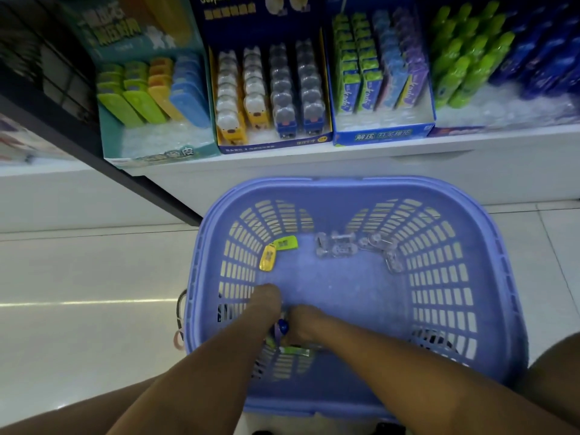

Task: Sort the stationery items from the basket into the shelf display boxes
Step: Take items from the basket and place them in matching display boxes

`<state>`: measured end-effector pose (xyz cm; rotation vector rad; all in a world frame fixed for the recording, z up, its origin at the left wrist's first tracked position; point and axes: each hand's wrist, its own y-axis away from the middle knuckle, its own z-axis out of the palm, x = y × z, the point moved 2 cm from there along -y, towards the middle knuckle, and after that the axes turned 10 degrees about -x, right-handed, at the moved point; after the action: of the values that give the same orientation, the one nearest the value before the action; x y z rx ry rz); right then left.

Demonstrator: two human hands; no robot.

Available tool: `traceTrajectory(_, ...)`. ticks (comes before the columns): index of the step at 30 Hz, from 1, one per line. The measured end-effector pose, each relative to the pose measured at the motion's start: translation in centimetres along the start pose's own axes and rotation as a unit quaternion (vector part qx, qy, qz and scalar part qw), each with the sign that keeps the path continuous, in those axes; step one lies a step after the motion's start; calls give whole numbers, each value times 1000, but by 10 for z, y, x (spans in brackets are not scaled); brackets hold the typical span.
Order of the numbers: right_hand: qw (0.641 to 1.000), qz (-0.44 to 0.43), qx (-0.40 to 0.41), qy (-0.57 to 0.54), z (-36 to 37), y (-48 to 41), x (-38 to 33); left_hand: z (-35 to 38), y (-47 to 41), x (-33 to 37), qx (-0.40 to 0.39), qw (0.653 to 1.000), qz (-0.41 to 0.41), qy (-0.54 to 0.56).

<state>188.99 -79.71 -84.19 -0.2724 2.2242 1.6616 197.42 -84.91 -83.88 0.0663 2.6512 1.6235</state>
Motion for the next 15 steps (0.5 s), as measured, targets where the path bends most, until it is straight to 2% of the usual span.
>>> traceTrajectory(4,1000,10,-21,-17,4,-5,3,-13,2,-2,16,998,-6,61)
traceTrajectory(7,999,11,-46,-17,4,-3,8,-22,2,-5,-10,993,-8,120)
traceTrajectory(9,998,4,-54,-38,3,0,15,-20,4,-8,-39,995,-13,95)
traceTrajectory(13,986,40,-14,-159,-4,9,28,-7,13,-5,-75,988,-11,132)
traceTrajectory(15,962,71,1,-263,-15,11,29,-5,12,-1,-63,979,-8,193)
